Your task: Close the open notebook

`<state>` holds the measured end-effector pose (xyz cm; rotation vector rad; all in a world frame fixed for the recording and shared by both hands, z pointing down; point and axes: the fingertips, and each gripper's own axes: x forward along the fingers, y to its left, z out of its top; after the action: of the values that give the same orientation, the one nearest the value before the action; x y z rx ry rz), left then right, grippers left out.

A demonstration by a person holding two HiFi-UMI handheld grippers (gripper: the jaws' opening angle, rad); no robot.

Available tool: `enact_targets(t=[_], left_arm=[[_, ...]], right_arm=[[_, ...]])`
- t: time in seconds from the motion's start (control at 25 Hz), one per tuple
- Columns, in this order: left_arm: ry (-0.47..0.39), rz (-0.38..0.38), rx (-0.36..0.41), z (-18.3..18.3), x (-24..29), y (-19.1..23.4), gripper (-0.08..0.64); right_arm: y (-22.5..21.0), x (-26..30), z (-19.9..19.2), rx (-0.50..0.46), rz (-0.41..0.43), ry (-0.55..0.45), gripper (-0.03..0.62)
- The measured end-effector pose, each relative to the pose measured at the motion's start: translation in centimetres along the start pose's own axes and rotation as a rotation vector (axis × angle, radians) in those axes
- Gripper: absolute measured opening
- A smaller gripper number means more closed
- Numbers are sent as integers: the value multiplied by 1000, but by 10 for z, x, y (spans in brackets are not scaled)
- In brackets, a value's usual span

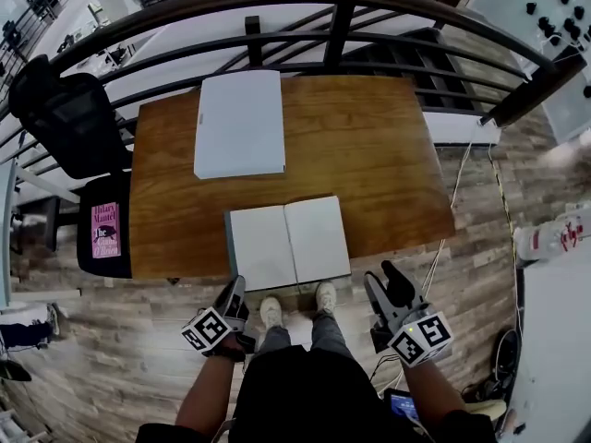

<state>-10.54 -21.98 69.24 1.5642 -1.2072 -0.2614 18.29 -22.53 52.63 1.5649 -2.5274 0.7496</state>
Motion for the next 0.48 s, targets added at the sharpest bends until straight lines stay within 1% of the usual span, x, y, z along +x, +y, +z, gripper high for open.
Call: enact_targets(t=[0.12,0.36,0.48], left_arm=[[-8,-12,94,3,-4,-20,46],[-4,-95,262,8,-3,-74,48],[14,-139,315,4,1,-98,48]], right_arm=[[-1,0,6,-5,26,-2,181],[0,4,14,-7,67,-17,178],[1,4,19,-10,79,-31,178]])
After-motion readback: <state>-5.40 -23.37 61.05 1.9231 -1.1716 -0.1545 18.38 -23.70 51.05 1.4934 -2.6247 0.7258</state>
